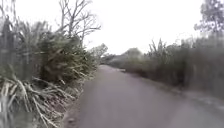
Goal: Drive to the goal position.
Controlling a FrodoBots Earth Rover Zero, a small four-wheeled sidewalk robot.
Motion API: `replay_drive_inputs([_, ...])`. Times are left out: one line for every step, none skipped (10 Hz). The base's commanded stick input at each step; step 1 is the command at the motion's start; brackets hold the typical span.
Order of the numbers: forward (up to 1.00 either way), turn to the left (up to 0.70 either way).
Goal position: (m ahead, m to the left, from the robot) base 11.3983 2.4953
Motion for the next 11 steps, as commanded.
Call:
replay_drive_inputs([1.00,-0.40])
replay_drive_inputs([1.00,0.00])
replay_drive_inputs([1.00,0.00])
replay_drive_inputs([1.00,0.00])
replay_drive_inputs([1.00,0.00])
replay_drive_inputs([1.00,0.00])
replay_drive_inputs([1.00,0.00])
replay_drive_inputs([1.00,0.00])
replay_drive_inputs([1.00,0.00])
replay_drive_inputs([1.00,0.00])
replay_drive_inputs([1.00,0.00])
